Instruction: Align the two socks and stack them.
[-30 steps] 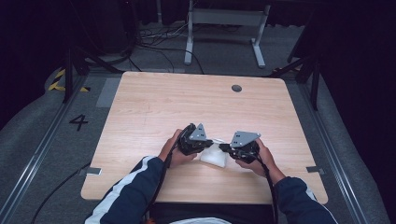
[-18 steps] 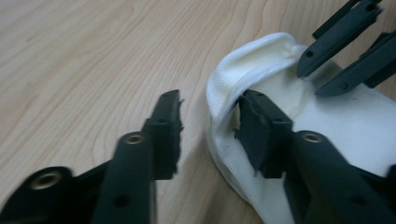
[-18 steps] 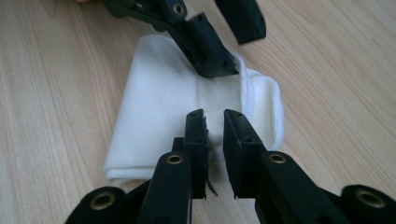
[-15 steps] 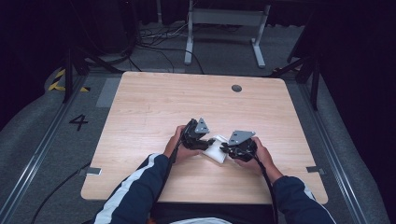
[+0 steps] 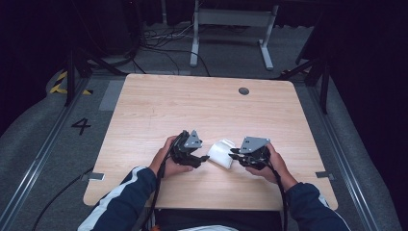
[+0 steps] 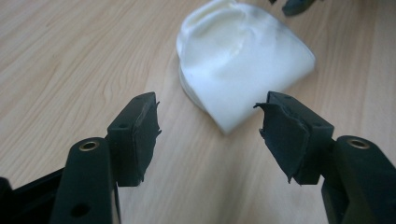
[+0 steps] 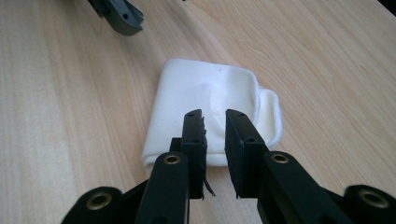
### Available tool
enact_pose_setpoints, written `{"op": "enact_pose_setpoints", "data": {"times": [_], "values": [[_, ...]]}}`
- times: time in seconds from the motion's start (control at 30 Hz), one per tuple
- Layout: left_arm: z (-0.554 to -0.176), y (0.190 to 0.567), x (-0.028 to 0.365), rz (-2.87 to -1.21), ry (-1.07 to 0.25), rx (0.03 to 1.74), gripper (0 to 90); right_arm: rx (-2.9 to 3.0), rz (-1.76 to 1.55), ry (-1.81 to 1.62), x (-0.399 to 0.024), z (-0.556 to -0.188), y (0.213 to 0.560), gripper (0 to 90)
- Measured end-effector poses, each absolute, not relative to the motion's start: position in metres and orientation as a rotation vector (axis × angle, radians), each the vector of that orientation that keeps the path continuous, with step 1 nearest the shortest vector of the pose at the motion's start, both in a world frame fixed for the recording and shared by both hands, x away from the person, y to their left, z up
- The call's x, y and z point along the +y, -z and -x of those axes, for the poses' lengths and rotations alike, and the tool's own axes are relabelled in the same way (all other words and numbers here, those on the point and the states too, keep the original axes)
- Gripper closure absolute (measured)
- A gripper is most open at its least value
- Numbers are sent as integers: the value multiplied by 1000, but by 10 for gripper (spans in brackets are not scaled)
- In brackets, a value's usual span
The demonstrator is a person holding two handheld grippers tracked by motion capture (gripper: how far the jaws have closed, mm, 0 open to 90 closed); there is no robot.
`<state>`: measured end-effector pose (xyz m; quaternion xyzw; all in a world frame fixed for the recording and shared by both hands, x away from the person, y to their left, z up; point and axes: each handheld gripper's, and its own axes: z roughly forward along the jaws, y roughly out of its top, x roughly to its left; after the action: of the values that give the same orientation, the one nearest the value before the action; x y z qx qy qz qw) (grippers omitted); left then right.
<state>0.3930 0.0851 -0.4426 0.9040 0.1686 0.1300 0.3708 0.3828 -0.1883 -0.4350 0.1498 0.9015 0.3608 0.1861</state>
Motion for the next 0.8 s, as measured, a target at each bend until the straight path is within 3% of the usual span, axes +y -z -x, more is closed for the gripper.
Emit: {"op": "enact_pose_setpoints", "data": {"times": [0.8], "values": [[-350, 459, 186, -2386, -387, 618, 287, 2532, -501, -992, -250, -359, 435, 737]]}}
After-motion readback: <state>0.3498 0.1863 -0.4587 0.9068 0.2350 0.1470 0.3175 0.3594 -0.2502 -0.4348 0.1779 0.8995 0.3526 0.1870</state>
